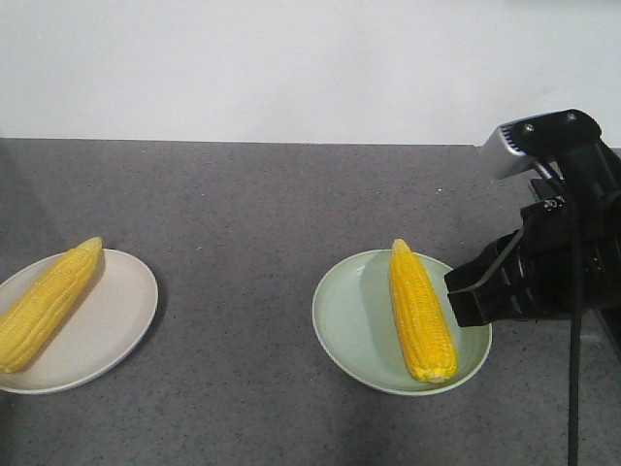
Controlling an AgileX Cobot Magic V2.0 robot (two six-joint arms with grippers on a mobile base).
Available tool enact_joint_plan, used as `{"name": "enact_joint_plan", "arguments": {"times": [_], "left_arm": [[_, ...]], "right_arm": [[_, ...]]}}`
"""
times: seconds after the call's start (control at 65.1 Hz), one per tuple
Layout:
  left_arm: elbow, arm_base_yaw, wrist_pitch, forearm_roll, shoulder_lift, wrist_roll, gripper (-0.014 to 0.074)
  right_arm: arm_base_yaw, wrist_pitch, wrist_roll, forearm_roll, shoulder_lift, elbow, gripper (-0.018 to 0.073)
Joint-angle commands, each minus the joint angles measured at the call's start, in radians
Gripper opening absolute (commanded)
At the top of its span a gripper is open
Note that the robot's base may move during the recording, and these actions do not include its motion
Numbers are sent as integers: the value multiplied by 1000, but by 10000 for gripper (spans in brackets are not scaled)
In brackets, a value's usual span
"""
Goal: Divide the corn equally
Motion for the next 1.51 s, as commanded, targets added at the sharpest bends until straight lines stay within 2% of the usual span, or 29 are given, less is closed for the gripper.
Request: {"name": "enact_joint_plan", "arguments": {"times": [0.0, 0.169, 0.538, 0.707, 0.861, 1.076, 1.491], "left_arm": [[20, 3, -159, -23, -32, 0, -8], [16, 3, -170, -25, -28, 66, -8], [16, -46, -170, -33, -28, 79, -8], [16, -53, -188, -53, -28, 130, -8], [16, -58, -229, -51, -28, 131, -8], [16, -58, -191, -49, -28, 128, -8], [15, -58, -190, -49, -27, 128, -8]], "right_arm": [[-3, -40, -12, 15, -19, -25, -10], [-3, -36, -12, 18, -19, -25, -10], [-3, -36, -11, 19, -19, -25, -10], [-3, -36, -11, 19, -19, -25, -10], [-3, -36, -11, 19, -19, -25, -10], [-3, -36, -11, 19, -19, -25, -10], [-3, -36, -11, 19, -19, -25, -10]]}}
